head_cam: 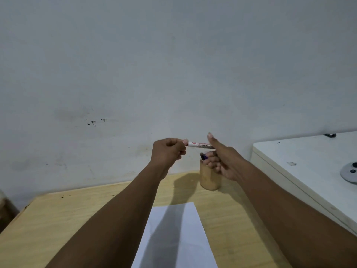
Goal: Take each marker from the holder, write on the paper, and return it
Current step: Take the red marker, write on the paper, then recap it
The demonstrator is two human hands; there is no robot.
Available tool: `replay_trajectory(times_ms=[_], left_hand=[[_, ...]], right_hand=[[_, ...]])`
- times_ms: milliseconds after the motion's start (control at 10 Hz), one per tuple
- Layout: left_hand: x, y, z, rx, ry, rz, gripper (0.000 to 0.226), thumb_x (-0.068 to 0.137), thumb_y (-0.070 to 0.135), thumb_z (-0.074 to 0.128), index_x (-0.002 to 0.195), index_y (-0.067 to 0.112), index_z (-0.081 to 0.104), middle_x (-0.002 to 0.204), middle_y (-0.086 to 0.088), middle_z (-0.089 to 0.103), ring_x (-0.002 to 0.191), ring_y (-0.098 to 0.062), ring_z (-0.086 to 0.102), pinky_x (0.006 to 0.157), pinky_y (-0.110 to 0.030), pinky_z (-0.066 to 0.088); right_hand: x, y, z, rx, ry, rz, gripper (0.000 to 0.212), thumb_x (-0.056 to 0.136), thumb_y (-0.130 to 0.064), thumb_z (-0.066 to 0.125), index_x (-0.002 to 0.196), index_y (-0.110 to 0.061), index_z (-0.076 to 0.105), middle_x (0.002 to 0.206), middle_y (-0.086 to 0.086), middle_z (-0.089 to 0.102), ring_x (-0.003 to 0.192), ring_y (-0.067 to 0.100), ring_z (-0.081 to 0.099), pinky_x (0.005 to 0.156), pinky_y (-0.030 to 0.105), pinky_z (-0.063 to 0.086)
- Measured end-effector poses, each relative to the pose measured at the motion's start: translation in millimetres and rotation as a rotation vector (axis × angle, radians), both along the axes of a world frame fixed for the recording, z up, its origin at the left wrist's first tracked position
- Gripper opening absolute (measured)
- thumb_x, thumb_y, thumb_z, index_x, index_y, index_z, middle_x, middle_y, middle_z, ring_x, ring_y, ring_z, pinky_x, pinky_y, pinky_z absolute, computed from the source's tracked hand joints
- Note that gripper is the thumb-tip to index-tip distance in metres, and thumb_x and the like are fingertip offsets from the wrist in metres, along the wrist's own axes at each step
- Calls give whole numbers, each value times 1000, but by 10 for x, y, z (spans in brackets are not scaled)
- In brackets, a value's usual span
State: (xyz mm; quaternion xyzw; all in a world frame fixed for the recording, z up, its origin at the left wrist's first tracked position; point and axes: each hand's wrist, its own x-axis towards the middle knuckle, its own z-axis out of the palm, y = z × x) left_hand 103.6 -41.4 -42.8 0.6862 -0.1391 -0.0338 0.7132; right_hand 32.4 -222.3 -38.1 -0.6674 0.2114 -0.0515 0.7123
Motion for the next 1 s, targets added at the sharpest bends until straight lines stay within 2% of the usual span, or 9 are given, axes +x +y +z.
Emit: replay_trajectory(times_ms=[100, 200, 300, 400, 500, 600, 800, 1000], left_hand=[[62, -16, 88, 119, -103, 19, 12, 86, 23, 82, 80, 13, 79, 71, -4, 74, 68, -17, 67, 63, -27, 53], [86, -82, 140, 260, -187, 23, 14, 86, 25, 81, 86, 11, 80, 77, -8, 77, 68, -15, 67, 66, -29, 55], [94, -216, 171, 370, -254, 20, 17, 86, 26, 82, 88, 10, 80, 76, -6, 76, 67, -14, 68, 61, -23, 55], [106, -369, 185, 517, -353, 1, 17, 85, 28, 82, 87, 11, 80, 74, 0, 74, 72, -13, 68, 66, -26, 55], [103, -520, 175, 705, -456, -16, 18, 84, 31, 81, 91, 15, 81, 86, -1, 77, 82, -15, 70, 70, -28, 56], [81, -654, 123, 834, -489, -29, 26, 85, 36, 80, 102, 17, 80, 98, -3, 79, 92, -19, 72, 83, -40, 61], [12, -680, 119, 965, -527, 2, 50, 86, 54, 71, 129, 27, 66, 120, -2, 72, 114, -24, 66, 92, -43, 55], [-63, -391, 294, 1098, -422, -12, 58, 86, 53, 72, 136, 25, 61, 132, -5, 66, 124, -27, 61, 102, -45, 51]], right_hand=[[-32, -291, -33, -127, 37, -113, 69, 88, -69, 62, 93, 0, 66, 73, 20, 73, 40, 17, 59, 38, 21, 39], [-70, -470, -46, -231, 47, -145, 51, 95, -50, 65, 99, 1, 65, 73, 19, 73, 40, 17, 58, 38, 22, 39], [-98, -547, -54, -315, 63, -150, 41, 97, -40, 65, 101, 1, 66, 74, 17, 73, 42, 18, 59, 40, 25, 41], [-110, -582, -91, -364, 72, -124, 35, 97, -35, 65, 101, -1, 67, 75, 15, 74, 41, 17, 60, 40, 22, 40], [-102, -592, -130, -412, 77, -96, 32, 97, -34, 65, 101, -2, 69, 76, 13, 75, 41, 15, 61, 39, 20, 39], [-97, -599, -161, -429, 68, -71, 32, 96, -33, 66, 104, -3, 69, 76, 11, 76, 42, 15, 63, 40, 20, 39], [-139, -580, -81, -446, 40, -45, 34, 97, -32, 67, 109, 0, 68, 78, 11, 75, 44, 15, 64, 43, 22, 38], [-222, -426, 143, -436, -8, -19, 35, 96, -30, 68, 110, 3, 68, 79, 12, 74, 46, 17, 63, 43, 22, 37]])
